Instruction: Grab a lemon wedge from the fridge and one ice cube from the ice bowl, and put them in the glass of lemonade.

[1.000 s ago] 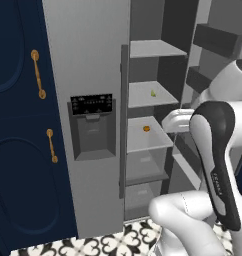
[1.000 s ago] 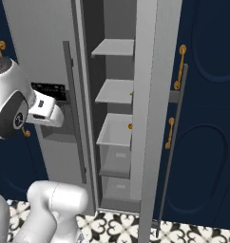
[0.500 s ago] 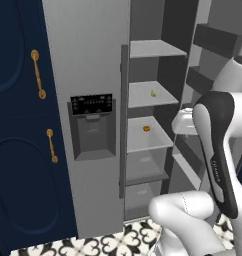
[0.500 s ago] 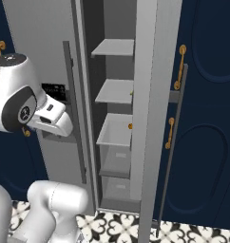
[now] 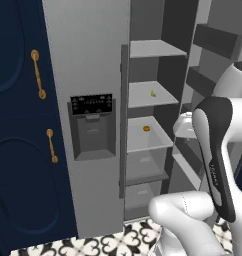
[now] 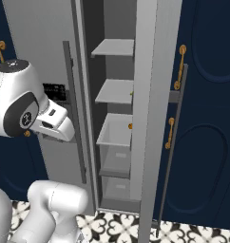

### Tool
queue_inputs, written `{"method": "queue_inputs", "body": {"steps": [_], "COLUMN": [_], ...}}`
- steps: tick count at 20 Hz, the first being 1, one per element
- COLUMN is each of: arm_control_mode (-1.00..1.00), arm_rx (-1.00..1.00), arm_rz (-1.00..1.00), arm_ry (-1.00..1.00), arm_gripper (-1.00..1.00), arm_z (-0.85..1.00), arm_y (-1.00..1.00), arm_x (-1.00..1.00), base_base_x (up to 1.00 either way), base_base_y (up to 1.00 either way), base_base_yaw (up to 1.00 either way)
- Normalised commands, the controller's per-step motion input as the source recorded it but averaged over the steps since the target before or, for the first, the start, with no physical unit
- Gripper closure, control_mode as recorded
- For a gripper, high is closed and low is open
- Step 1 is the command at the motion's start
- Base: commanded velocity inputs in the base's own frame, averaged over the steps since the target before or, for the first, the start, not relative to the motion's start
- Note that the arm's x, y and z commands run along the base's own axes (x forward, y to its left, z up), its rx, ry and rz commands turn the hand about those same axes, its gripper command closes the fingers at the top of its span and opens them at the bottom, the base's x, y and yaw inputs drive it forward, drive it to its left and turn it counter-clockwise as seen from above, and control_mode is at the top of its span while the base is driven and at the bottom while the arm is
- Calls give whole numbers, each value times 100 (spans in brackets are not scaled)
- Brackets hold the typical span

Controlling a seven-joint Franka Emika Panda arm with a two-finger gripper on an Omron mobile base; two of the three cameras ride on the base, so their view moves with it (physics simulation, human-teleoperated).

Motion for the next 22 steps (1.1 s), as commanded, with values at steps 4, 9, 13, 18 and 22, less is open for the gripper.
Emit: {"method": "queue_inputs", "body": {"steps": [4,9,13,18,22], "arm_control_mode": [-100,100,100,100,100], "arm_rx": [0,0,0,0,0], "arm_rz": [0,0,0,0,0], "arm_ry": [0,0,0,0,0], "arm_gripper": [-100,-100,-100,-100,-100], "arm_z": [-2,0,0,0,0], "arm_y": [0,0,0,0,0], "arm_x": [0,0,0,0,0], "base_base_x": [0,49,71,61,35], "base_base_y": [0,-12,-4,-8,-1], "base_base_yaw": [0,0,-7,-21,-27]}}
